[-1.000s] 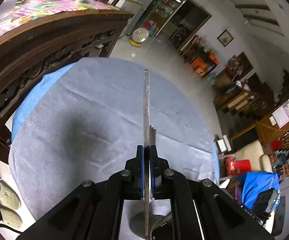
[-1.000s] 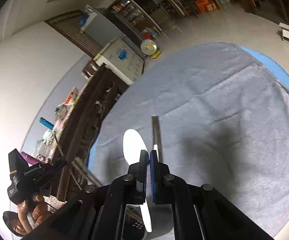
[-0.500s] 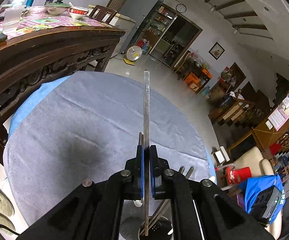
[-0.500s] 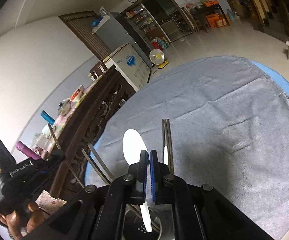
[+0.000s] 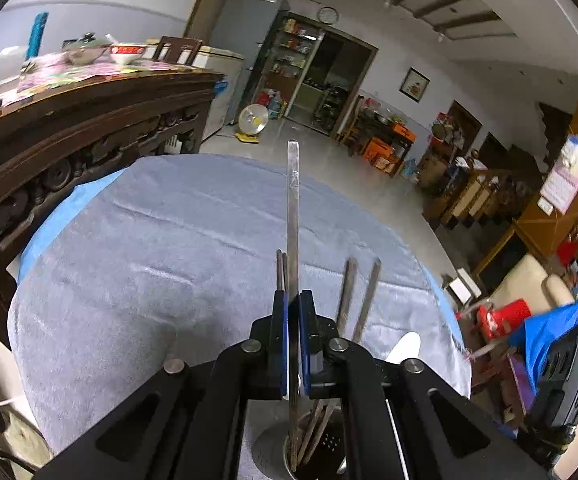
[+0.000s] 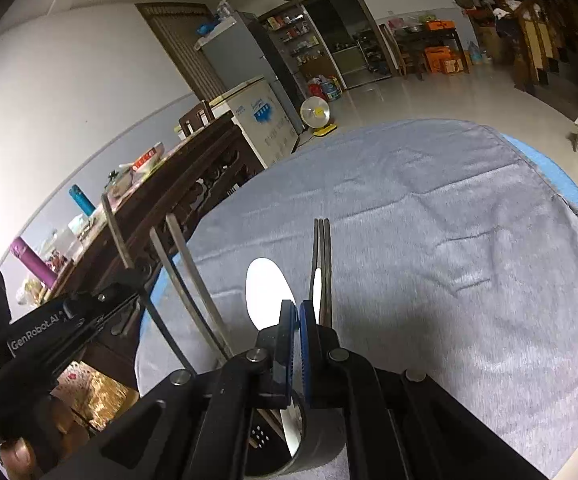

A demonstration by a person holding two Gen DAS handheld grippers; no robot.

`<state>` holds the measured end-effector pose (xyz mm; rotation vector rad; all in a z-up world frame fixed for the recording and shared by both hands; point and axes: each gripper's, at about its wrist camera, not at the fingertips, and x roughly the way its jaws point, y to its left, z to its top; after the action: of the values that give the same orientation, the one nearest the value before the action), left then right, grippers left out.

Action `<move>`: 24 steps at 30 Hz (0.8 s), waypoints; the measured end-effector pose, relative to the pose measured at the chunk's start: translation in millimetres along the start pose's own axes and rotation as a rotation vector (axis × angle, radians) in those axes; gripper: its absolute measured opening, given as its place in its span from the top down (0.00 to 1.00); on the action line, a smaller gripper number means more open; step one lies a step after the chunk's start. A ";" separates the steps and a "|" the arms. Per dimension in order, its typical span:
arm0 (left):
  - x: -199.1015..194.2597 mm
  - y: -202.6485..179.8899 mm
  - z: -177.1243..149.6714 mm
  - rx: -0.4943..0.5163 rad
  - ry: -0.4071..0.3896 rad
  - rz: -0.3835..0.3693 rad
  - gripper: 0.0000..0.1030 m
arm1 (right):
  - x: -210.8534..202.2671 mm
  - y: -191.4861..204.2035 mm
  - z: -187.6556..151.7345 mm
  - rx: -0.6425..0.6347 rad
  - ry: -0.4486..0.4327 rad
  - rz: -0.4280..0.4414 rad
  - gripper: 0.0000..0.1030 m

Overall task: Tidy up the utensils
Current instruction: 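Carry the spoon with the right gripper while the left gripper carries the stick to the cup, then lower the spoon and stick into the black cup and open both grippers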

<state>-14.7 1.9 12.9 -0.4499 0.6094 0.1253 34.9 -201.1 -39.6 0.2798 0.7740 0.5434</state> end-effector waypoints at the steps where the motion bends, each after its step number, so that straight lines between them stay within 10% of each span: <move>1: -0.4 -2.0 -3.2 0.013 -0.007 0.003 0.95 | -0.9 0.8 -2.4 -0.008 -0.002 -0.002 0.96; 24: -13.1 -15.6 -41.1 0.105 0.047 -0.027 0.95 | -11.0 9.3 -27.8 -0.077 0.024 -0.021 0.96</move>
<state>-43.1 -30.1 -3.7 -0.3598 0.6528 0.0565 4.9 -198.4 -48.3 0.1944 0.7766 0.5562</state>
